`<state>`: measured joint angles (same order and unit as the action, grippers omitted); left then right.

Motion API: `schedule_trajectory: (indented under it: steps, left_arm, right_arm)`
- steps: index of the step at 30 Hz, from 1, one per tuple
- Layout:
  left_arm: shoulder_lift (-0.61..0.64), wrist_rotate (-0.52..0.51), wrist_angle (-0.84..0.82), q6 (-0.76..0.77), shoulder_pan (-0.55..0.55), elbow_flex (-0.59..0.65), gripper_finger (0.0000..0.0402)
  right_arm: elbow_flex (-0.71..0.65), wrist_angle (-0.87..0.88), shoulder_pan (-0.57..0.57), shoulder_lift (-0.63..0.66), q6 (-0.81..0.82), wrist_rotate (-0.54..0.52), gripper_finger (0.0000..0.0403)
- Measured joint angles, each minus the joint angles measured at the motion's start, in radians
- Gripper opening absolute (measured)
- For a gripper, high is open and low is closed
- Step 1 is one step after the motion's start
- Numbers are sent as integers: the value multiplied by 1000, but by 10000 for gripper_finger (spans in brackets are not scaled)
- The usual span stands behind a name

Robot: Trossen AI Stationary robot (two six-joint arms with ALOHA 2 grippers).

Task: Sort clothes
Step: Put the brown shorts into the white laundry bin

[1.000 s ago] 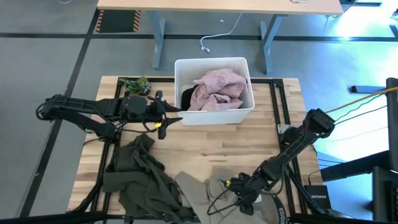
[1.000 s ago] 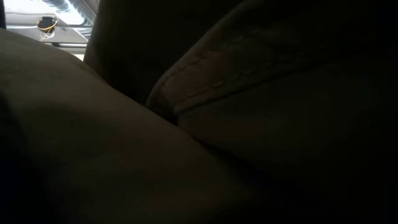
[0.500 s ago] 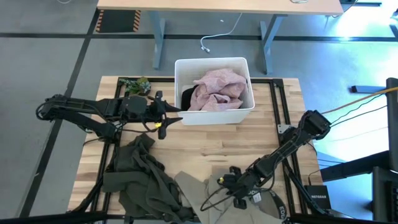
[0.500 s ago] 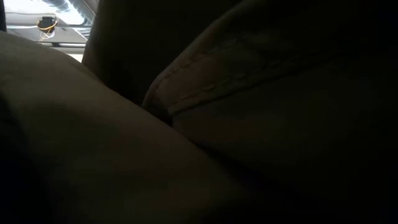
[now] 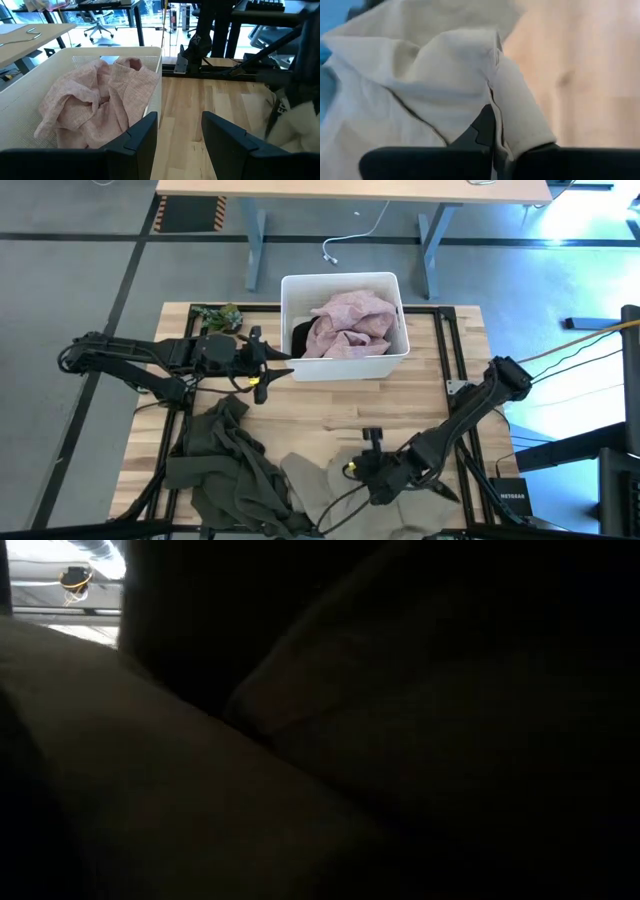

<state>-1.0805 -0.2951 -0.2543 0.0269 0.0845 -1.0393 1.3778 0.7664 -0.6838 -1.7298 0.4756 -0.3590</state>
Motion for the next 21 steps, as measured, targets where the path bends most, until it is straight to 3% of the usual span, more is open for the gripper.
schedule_trajectory:
  steps: [4,9,21]
  left_arm:
    - [0,0,0,0,0,0,149]
    - [0,0,0,0,0,0,149]
    - [0,0,-6,0,0,0,149]
  right_arm:
    - [170,196,13,0,-95,-161,11]
    - [374,366,62,1,-204,-290,12]
    - [806,382,229,1,-597,-476,13]
